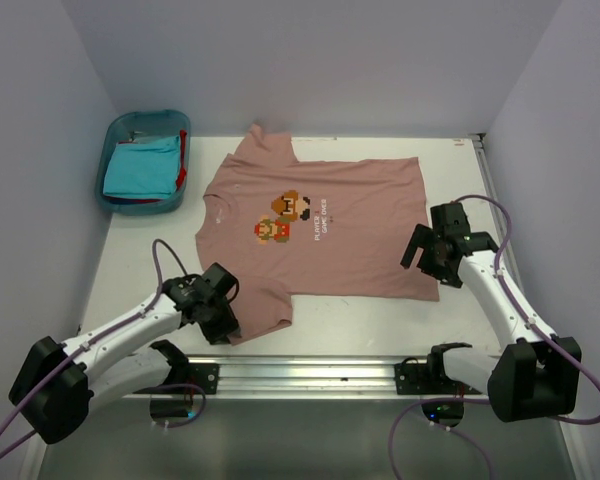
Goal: Fold and stack the t-shirts
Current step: Grap the side of the flattened tshirt closest away from the robot with both arms
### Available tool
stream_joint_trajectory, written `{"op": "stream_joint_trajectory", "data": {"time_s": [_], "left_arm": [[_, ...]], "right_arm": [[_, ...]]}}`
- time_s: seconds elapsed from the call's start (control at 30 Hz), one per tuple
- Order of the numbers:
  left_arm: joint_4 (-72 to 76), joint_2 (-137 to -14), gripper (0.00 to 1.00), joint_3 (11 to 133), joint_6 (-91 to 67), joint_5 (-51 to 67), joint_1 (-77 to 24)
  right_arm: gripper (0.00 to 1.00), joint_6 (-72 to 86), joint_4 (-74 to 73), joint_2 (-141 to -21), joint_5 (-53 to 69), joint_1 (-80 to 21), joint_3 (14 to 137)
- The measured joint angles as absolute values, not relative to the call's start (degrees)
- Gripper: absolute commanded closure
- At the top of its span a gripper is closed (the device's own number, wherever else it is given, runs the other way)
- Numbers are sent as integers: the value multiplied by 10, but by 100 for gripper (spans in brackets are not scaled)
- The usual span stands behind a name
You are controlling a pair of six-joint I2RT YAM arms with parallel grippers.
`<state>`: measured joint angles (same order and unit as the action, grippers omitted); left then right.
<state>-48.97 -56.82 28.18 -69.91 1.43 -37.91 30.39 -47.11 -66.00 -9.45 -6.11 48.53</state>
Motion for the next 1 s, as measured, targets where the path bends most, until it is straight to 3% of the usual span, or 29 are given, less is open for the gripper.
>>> {"op": "stream_joint_trajectory", "data": {"time_s": [0.5, 0.57, 0.67, 0.7, 1.0], "left_arm": [[-478, -650, 62, 286, -683, 37, -384], [-478, -661, 66, 289, -679, 41, -384], [-480, -669, 86, 292, -674, 44, -384], [-480, -669, 98, 292, -671, 45, -384], [-474, -669, 100, 291, -668, 49, -385]], "right_arm": [[1, 304, -471, -660, -95, -61, 485], [1, 304, -472, -660, -95, -61, 485], [1, 304, -472, -660, -95, -61, 485], [1, 304, -472, -660, -95, -61, 485], [1, 304, -472, -658, -95, -61, 485]]}}
